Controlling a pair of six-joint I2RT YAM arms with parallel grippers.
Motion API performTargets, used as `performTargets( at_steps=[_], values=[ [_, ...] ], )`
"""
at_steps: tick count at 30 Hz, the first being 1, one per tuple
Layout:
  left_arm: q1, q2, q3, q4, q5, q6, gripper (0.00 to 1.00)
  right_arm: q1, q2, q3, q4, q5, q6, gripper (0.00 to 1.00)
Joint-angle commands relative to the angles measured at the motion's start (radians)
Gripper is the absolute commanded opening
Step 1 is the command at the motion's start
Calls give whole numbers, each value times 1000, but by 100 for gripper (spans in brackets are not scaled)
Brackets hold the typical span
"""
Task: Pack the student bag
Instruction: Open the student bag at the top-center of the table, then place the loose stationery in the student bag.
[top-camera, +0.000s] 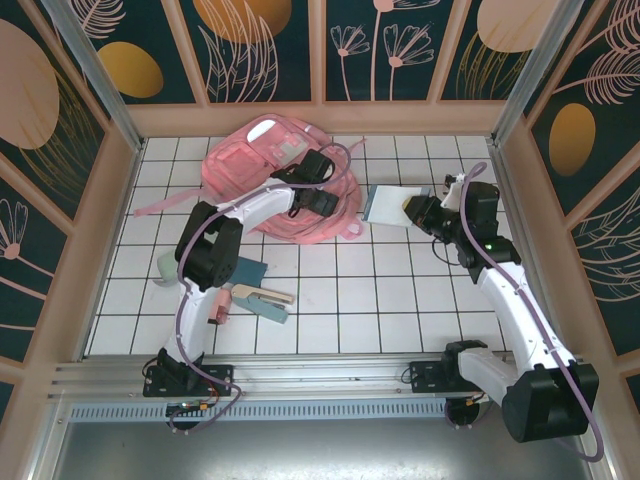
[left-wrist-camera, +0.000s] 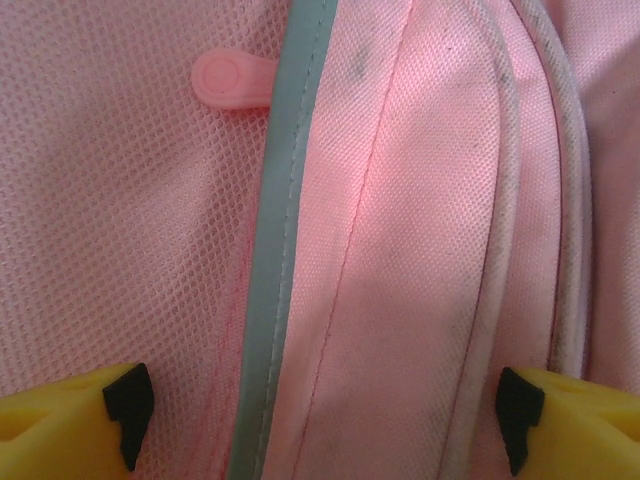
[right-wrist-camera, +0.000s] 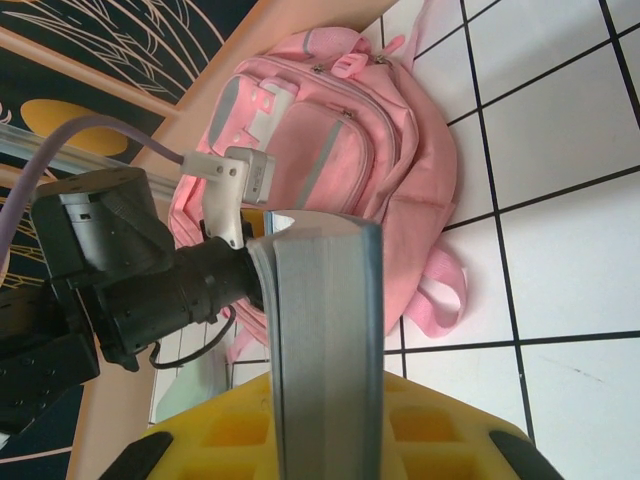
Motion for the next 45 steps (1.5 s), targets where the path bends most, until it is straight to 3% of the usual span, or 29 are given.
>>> performTargets(
  at_steps=[1,4,5,8,12,14,15,26,34,38,42,45],
  values=[
    [1,36,26,-45,1,22,90,-6,2,-4,47,-34,-17,0],
    [2,70,46,-49,-97,28,85,-6,3,-7,53,-36,-13,0],
    [1,88,59,-54,-125,32,79,-6,2,-9,54,-38,-12,0],
    [2,128,98,-82,-155,36,53,-6,1,-9,52,-37,-12,0],
    [3,125,101,-92,-88,46,23,-5,-6,-7,44,-29,-14,0],
    [2,107,105,-96,-57,47,3,-6,-10,-8,43,-26,-12,0],
    [2,92,103,-94,-40,46,0,-6,-11,-9,46,-26,-11,0],
    [2,-165,221,-75,205,12,0,-6,-94,-95,97,64,36,0],
    [6,-236,355,-166,383,31,0,-5,-135,-181,195,88,134,0],
    [32,-282,337,-140,527,-1,0,8,-106,-220,283,54,210,0],
    [103,-369,185,29,739,-123,0,53,-41,-246,385,60,308,0],
    [140,-413,105,146,818,-212,0,129,31,-224,431,116,361,0]
  ],
)
